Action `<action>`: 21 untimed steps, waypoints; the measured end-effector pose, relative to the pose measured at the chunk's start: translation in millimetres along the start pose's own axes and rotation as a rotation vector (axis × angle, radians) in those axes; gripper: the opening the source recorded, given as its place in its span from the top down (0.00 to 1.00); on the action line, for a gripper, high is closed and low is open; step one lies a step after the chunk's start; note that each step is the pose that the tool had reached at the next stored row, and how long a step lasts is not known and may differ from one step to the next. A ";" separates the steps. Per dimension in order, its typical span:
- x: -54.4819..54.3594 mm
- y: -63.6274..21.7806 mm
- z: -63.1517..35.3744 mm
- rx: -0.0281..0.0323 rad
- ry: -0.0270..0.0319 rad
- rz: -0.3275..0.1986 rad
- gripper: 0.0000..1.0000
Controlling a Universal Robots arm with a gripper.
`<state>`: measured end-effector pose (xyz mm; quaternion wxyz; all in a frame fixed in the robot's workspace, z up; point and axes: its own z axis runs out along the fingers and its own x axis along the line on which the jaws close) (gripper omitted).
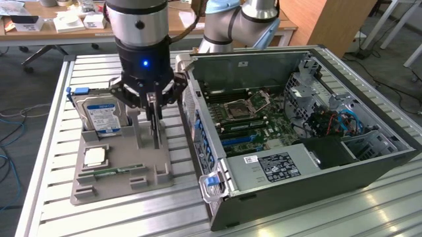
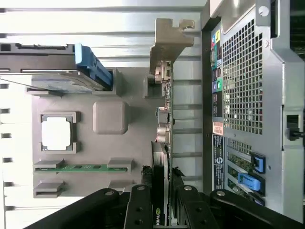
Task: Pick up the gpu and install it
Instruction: 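Pick up the gpu and move the gpu toward the slot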
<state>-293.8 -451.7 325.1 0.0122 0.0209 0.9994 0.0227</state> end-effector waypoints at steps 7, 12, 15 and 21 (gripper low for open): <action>-1.1 2.2 -46.8 -0.0001 0.0000 0.000 0.74; -1.6 3.2 -69.4 0.0000 0.0000 0.000 0.74; -1.9 3.8 -83.0 0.0000 0.0000 0.000 0.74; -2.3 4.5 -98.2 -0.0002 -0.0001 0.000 0.74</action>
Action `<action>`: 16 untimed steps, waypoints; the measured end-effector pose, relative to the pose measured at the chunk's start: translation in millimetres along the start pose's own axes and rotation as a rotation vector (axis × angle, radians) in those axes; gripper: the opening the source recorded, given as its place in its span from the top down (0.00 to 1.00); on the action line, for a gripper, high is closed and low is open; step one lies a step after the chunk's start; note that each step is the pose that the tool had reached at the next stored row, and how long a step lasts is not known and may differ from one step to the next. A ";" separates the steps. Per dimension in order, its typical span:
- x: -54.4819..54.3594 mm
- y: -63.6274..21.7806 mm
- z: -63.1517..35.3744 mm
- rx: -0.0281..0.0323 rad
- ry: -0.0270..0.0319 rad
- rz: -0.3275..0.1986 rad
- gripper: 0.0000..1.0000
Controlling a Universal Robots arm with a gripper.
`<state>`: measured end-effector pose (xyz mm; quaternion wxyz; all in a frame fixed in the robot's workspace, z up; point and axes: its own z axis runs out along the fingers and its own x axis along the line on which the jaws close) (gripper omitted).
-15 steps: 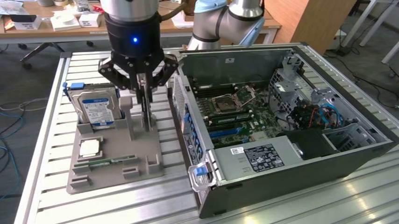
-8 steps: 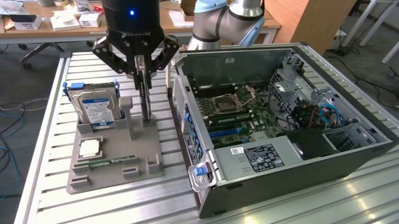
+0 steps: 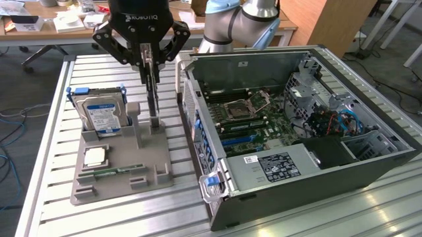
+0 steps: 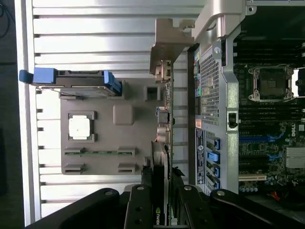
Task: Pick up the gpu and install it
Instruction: 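Pick up the gpu and move the gpu toward the slot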
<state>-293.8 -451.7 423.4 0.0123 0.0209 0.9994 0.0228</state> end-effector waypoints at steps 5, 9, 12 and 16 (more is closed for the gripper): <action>0.0 0.0 -0.1 0.0001 0.0001 0.000 0.74; -3.6 0.2 0.0 0.0001 0.0001 0.000 0.74; -10.9 0.5 0.1 0.0002 0.0002 0.000 0.74; -24.9 1.1 0.6 0.0000 0.0000 0.000 0.74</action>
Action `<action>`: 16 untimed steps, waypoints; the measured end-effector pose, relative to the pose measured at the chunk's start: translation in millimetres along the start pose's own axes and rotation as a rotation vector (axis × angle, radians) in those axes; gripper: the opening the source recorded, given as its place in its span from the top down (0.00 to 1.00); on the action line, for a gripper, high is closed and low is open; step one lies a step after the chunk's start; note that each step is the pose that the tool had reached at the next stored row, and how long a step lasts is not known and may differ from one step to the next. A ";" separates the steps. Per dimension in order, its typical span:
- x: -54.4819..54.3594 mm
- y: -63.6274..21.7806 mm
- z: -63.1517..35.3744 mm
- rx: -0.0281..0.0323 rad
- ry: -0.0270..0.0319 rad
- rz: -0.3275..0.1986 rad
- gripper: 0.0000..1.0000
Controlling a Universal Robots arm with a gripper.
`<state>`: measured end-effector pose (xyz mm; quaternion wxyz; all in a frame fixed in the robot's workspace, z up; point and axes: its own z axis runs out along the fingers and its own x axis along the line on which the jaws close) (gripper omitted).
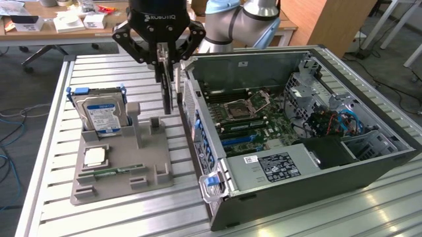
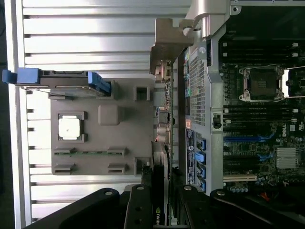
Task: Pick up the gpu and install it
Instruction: 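Pick up the gpu and move the gpu toward the slot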
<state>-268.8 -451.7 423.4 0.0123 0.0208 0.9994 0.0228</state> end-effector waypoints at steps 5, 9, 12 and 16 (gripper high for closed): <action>-20.9 0.8 0.5 0.0001 0.0001 0.000 0.74; -38.2 1.5 0.8 0.0002 0.0002 0.000 0.74; -51.6 2.1 1.3 0.0001 0.0000 0.000 0.74; -69.9 2.9 1.7 0.0002 0.0002 0.000 0.74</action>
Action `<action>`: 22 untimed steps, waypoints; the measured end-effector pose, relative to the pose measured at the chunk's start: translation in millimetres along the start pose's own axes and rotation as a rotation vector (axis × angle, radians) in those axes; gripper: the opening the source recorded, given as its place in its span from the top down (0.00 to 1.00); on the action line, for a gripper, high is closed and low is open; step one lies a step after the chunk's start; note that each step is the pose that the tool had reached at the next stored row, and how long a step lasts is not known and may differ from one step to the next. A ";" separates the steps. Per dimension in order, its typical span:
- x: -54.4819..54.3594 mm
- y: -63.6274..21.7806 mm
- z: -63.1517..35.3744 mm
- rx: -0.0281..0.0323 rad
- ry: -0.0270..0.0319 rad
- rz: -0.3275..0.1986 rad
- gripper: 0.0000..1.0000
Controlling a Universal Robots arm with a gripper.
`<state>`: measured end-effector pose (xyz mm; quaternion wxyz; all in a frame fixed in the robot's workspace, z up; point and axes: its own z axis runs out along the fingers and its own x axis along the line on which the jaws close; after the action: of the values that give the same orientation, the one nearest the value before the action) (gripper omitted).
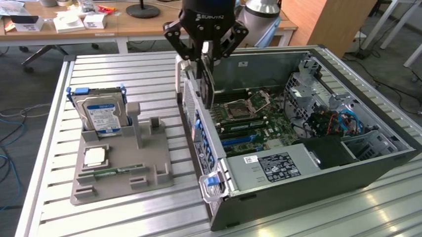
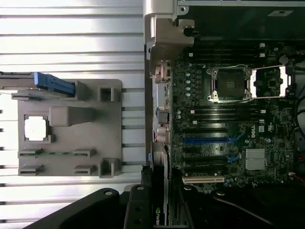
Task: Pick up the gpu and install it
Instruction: 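Pick up the gpu and move the gpu toward the slot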
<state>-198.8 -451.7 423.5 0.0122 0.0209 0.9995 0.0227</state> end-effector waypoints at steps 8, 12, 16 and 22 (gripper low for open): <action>-36.2 1.5 0.9 0.0000 -0.0001 0.000 0.74; -54.3 2.2 1.5 -0.0001 -0.0001 0.000 0.74; -72.7 3.0 1.9 -0.0001 0.0000 0.000 0.74; -100.1 4.1 2.6 -0.0001 0.0000 -0.001 0.74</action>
<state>-98.6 -451.7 423.5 0.0122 0.0206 0.9995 0.0227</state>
